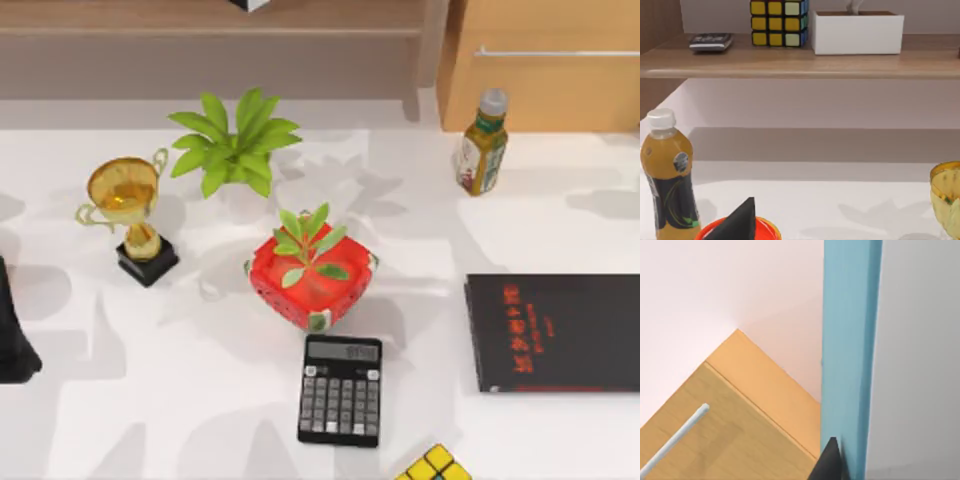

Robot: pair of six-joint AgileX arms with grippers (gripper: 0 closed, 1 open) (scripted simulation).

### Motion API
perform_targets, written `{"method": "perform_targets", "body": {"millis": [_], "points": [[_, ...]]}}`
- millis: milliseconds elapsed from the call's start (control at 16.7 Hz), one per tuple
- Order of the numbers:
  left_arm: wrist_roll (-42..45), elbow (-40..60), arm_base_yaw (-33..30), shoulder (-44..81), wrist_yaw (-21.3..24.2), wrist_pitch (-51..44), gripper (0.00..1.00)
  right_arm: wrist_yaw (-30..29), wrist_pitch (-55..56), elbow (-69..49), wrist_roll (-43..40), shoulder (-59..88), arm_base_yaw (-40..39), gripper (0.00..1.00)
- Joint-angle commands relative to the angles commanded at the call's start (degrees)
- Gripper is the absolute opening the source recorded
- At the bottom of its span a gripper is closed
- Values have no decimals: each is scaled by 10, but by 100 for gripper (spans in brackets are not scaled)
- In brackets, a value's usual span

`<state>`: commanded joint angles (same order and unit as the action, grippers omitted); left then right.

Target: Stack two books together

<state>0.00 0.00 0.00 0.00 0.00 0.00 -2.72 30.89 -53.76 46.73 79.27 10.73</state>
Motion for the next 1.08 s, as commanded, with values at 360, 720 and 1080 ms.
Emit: {"method": "perform_targets", "body": {"millis": [360, 720, 1080], "points": [[0, 0, 0, 0, 0, 0, 100, -153, -60, 203, 318, -106, -228, 0], [0, 0, 0, 0, 0, 0, 100, -287, -138, 371, 594, -152, -447, 0], [0, 0, 0, 0, 0, 0, 100, -337, -171, 432, 688, -162, -524, 0]]}}
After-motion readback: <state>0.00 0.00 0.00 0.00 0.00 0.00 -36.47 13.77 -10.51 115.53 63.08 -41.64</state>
